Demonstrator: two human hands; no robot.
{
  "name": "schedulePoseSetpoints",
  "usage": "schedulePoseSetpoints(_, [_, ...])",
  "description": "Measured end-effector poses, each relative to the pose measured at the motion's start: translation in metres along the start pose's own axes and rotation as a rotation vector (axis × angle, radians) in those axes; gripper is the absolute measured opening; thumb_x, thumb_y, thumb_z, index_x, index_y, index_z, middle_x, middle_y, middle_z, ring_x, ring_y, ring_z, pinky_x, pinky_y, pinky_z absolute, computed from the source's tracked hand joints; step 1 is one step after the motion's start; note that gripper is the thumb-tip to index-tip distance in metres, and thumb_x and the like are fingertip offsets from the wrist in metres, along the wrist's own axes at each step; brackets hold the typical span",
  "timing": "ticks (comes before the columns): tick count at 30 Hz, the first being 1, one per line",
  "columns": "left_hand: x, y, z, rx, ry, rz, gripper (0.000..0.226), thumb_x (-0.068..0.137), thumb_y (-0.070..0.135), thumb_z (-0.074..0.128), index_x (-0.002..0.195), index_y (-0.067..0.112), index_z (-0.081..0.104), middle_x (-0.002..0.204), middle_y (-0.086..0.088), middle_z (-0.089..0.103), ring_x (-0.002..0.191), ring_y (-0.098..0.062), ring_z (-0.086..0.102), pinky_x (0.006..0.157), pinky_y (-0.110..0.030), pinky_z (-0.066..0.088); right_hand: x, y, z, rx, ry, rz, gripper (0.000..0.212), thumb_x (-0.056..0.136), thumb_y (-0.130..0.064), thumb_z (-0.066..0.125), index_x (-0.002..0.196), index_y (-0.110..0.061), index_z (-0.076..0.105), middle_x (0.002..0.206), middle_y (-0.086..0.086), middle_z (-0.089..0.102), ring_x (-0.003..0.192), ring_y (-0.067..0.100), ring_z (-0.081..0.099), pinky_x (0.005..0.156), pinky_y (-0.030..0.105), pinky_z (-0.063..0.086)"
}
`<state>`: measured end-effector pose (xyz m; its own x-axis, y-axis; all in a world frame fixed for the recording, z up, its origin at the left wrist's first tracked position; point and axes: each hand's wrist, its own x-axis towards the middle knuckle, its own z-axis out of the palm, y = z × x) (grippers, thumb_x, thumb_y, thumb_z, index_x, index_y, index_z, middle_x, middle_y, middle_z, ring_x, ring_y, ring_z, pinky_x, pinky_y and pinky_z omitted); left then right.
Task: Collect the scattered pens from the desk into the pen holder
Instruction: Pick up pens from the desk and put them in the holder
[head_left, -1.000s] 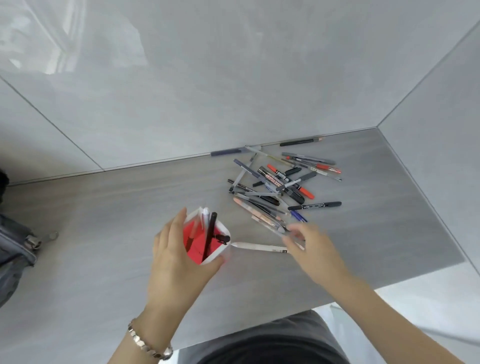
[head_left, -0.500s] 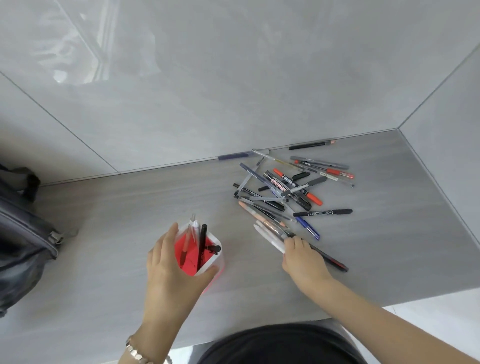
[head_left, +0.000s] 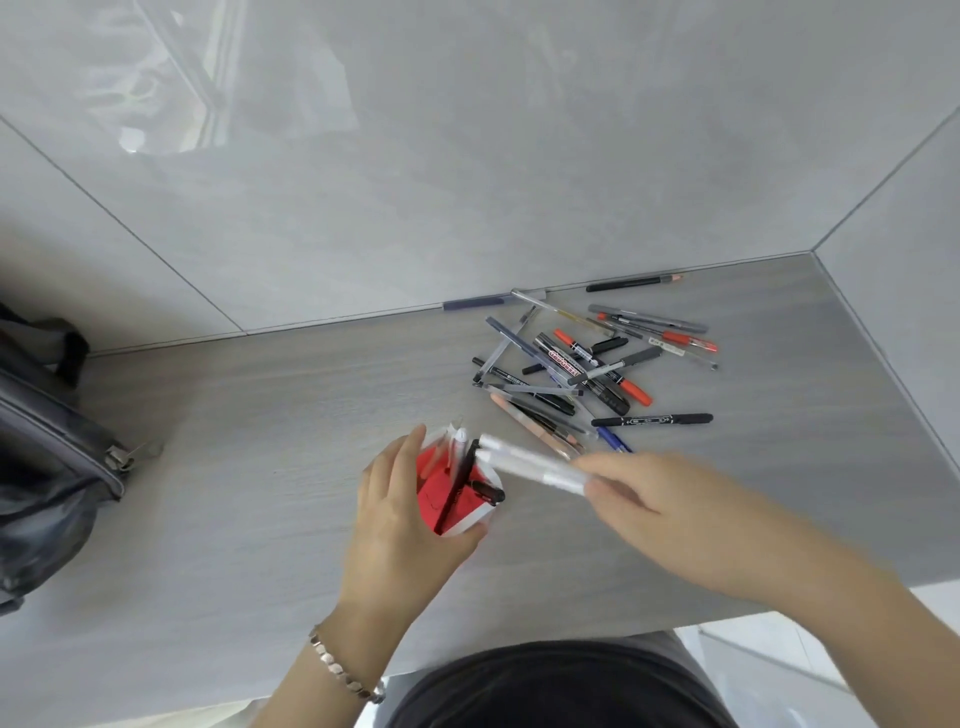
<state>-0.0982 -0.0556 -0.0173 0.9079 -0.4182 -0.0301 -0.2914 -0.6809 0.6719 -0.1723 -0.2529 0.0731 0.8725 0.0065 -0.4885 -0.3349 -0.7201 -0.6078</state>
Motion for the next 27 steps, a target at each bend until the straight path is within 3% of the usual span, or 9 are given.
schedulePoseSetpoints(3, [-0.001,0.005,0.004,0.026,-0.007,0.058,0.099,0.055,0.028,0.084,0.136,0.015,0.03,0.133,-0.004,0.042,0.124,-0.017,0.033,0.097,-0.028,0.031,0.022,-0.021,0.007,-0.243,-0.073,0.054,0.034,0.092,-0.027,0.036,0.059,-0.018,0.035,0.06,0.001,0.041,0.058,0.022,0.043,0.048,0.029,0.03])
schedulePoseSetpoints(7, [-0.005,0.007,0.008,0.063,-0.027,0.155,0.102,0.053,0.028,0.085,0.136,0.015,0.027,0.129,-0.007,0.046,0.119,-0.015,0.034,0.093,-0.028,0.034,0.046,-0.037,0.022,-0.266,-0.071,0.025,0.042,0.09,-0.018,0.043,0.052,-0.02,0.027,0.057,0.0,0.034,0.066,0.027,0.043,0.042,0.023,0.025])
schedulePoseSetpoints(9, [-0.008,0.007,0.008,0.063,-0.032,0.149,0.103,0.053,0.029,0.085,0.136,0.016,0.026,0.128,-0.005,0.045,0.119,-0.012,0.033,0.094,-0.027,0.033,0.048,-0.043,0.026,-0.166,0.026,-0.024,0.032,0.091,-0.021,0.048,0.059,-0.017,0.046,0.066,0.002,0.049,0.067,0.023,0.051,0.046,0.017,0.033])
schedulePoseSetpoints(12, [-0.01,0.009,0.007,-0.004,-0.011,0.074,0.104,0.053,0.029,0.085,0.137,0.015,0.027,0.124,0.005,0.038,0.115,-0.006,0.031,0.092,-0.024,0.031,0.039,-0.039,0.03,0.14,0.213,-0.062,0.023,0.087,-0.033,0.055,0.106,-0.021,0.058,0.098,-0.005,0.063,0.084,0.011,0.059,0.071,0.021,0.043])
schedulePoseSetpoints(15, [-0.01,0.009,0.006,-0.037,-0.019,0.02,0.103,0.053,0.026,0.086,0.137,0.014,0.027,0.117,0.012,0.031,0.11,-0.003,0.028,0.093,-0.025,0.03,0.034,-0.002,0.032,0.39,0.5,-0.006,0.012,0.086,-0.029,0.057,0.095,-0.025,0.064,0.078,-0.015,0.064,0.068,0.004,0.058,0.065,0.016,0.044])
schedulePoseSetpoints(17, [-0.01,0.008,0.006,-0.047,-0.032,-0.008,0.104,0.053,0.027,0.086,0.137,0.015,0.027,0.118,0.011,0.031,0.111,-0.004,0.028,0.094,-0.027,0.032,0.039,0.046,0.037,0.3,0.629,0.16,0.01,0.085,-0.022,0.058,0.094,-0.021,0.064,0.081,-0.007,0.067,0.071,0.006,0.059,0.071,0.023,0.048])
schedulePoseSetpoints(20, [-0.011,0.009,0.004,-0.083,-0.043,-0.052,0.104,0.053,0.03,0.085,0.138,0.017,0.026,0.119,0.011,0.03,0.113,-0.005,0.027,0.095,-0.027,0.031,0.044,0.108,0.056,-0.02,0.382,0.481,0.029,0.085,-0.023,0.059,0.11,-0.011,0.057,0.107,0.012,0.064,0.1,0.029,0.057,0.086,0.037,0.047])
schedulePoseSetpoints(23, [-0.01,0.013,0.003,-0.124,-0.029,-0.069,0.102,0.053,0.028,0.085,0.137,0.018,0.027,0.119,0.012,0.03,0.113,-0.004,0.027,0.093,-0.024,0.028,0.043,0.134,0.077,-0.242,0.254,0.499,0.027,0.087,-0.022,0.052,0.112,-0.012,0.051,0.118,0.01,0.056,0.113,0.029,0.046,0.091,0.037,0.044])
schedulePoseSetpoints(27, [-0.007,0.015,0.002,-0.183,-0.033,-0.102,0.101,0.054,0.025,0.085,0.137,0.02,0.028,0.119,0.011,0.032,0.112,-0.003,0.029,0.091,-0.023,0.029,0.044,0.136,0.078,-0.079,0.318,0.439,0.024,0.088,-0.014,0.05,0.111,-0.008,0.05,0.117,0.013,0.052,0.1,0.032,0.056,0.083,0.039,0.046])
